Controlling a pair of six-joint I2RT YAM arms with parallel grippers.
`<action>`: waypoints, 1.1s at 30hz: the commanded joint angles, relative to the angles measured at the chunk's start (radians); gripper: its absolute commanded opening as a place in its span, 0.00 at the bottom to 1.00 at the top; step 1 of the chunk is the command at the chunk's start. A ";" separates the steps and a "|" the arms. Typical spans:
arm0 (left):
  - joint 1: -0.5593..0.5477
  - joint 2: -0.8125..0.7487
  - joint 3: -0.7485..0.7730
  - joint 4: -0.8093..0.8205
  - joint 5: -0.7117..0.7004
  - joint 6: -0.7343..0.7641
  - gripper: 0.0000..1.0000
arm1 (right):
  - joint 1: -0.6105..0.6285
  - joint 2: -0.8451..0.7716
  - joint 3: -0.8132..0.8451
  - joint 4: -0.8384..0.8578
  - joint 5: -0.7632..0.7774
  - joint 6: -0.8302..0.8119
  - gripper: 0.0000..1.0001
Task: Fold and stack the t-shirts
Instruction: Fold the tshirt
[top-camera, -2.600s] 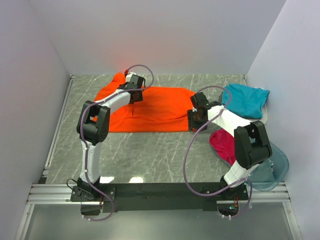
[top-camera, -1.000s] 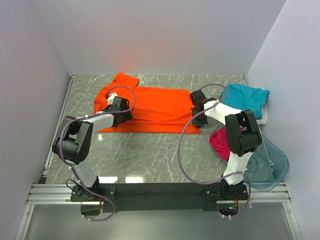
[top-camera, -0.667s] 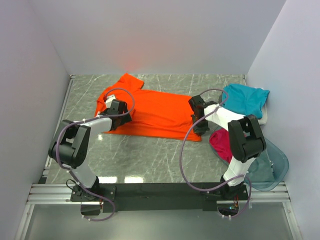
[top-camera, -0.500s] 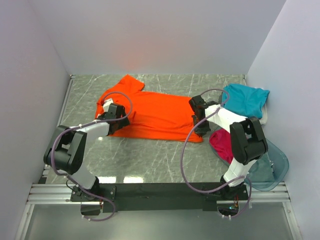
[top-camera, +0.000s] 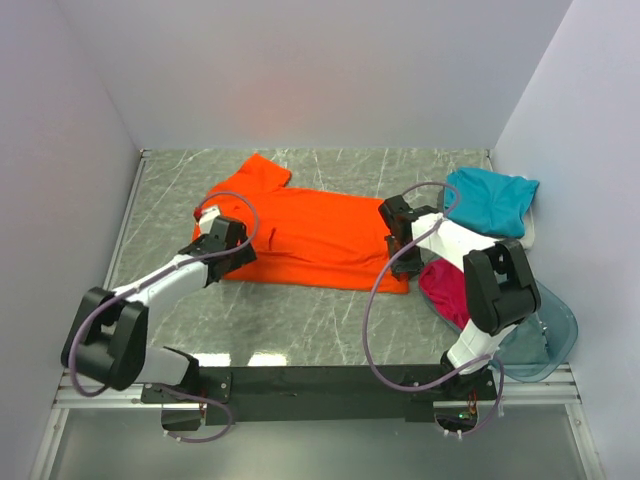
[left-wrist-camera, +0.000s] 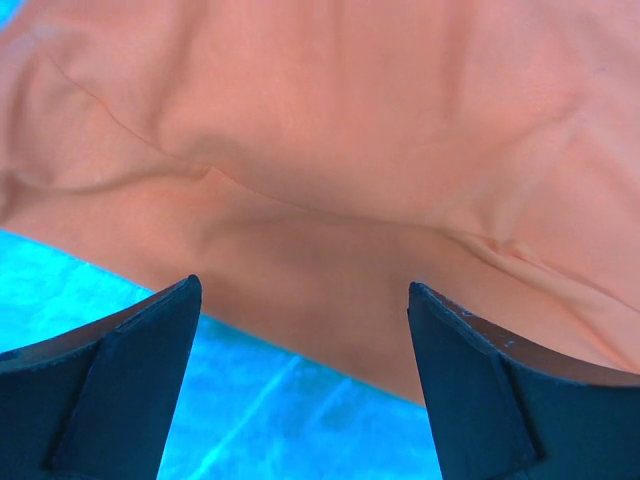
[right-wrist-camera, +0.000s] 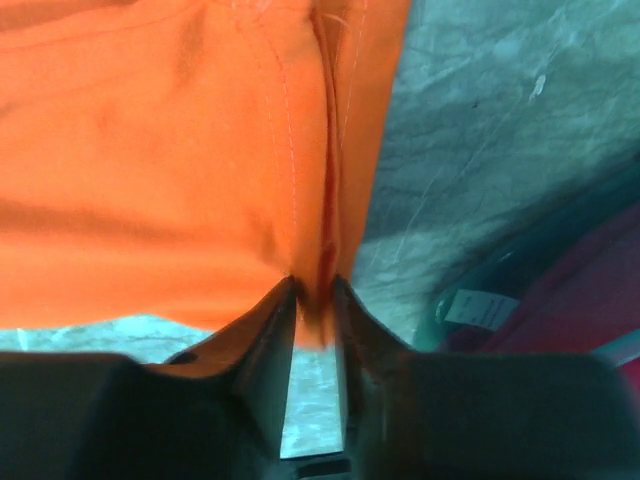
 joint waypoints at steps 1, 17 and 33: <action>-0.006 -0.086 0.112 -0.071 -0.050 0.004 0.90 | 0.008 -0.060 0.025 -0.022 0.004 -0.003 0.39; 0.139 0.771 1.228 -0.116 0.027 0.297 0.90 | -0.006 0.015 0.341 0.052 -0.097 -0.040 0.63; 0.175 0.869 1.226 -0.035 0.116 0.286 0.90 | 0.095 -0.054 0.146 0.275 -0.254 0.008 0.62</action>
